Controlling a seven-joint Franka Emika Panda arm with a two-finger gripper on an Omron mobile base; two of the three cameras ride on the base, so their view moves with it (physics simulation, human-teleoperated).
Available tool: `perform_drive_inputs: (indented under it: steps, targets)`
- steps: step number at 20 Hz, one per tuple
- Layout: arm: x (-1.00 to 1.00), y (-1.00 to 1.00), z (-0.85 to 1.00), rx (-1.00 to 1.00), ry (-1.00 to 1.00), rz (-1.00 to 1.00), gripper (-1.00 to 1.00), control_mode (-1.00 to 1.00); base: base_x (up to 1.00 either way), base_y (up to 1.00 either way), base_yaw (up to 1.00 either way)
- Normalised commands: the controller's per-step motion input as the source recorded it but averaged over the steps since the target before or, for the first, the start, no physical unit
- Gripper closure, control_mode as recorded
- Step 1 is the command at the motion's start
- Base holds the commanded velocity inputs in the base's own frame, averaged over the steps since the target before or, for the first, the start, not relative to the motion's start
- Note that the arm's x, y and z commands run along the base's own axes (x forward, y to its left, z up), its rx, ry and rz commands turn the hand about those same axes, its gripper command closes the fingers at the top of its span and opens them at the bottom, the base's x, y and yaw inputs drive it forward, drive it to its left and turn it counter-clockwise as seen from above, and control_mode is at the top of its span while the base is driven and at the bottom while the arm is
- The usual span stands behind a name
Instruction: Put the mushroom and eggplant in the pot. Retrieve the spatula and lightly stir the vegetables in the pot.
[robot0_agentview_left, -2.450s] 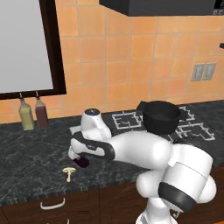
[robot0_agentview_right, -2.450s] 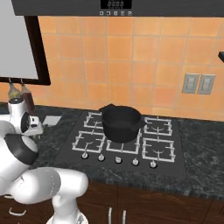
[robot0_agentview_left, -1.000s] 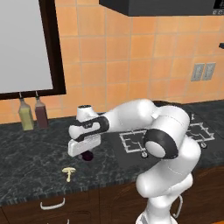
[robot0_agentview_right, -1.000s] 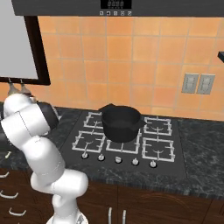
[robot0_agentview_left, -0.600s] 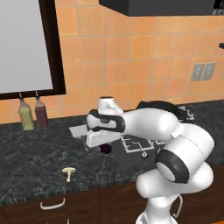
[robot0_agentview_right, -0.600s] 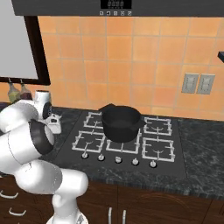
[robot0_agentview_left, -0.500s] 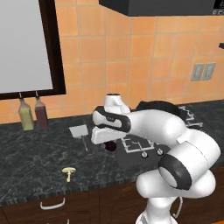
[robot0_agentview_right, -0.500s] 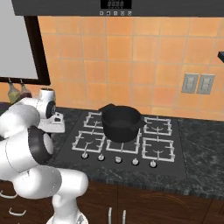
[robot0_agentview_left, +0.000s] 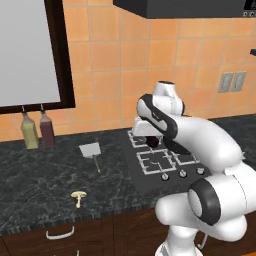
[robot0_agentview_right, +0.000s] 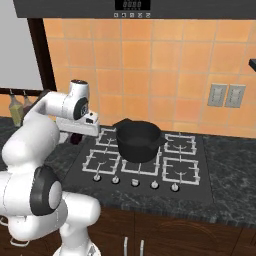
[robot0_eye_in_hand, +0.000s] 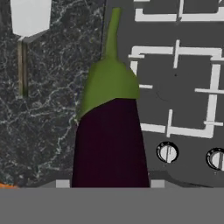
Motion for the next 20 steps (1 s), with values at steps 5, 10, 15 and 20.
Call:
perform_drive_inputs:
  steps: [5, 10, 15, 20]
  targets:
    - [0.08, -0.50, 0.55, 0.00, -0.03, -0.04, 1.00, -1.00, 0.00, 0.00, 0.00]
    - [0.21, -0.24, 0.00, -0.01, 0.00, -0.05, 1.00, -1.00, 0.00, 0.00, 0.00]
    - [0.66, -0.95, 0.00, -0.03, 0.00, -0.17, 1.00, -1.00, 0.00, 0.00, 0.00]
    - [0.60, -0.94, -0.04, -0.04, 0.00, -0.16, 1.00, -1.00, 0.00, 0.00, 0.00]
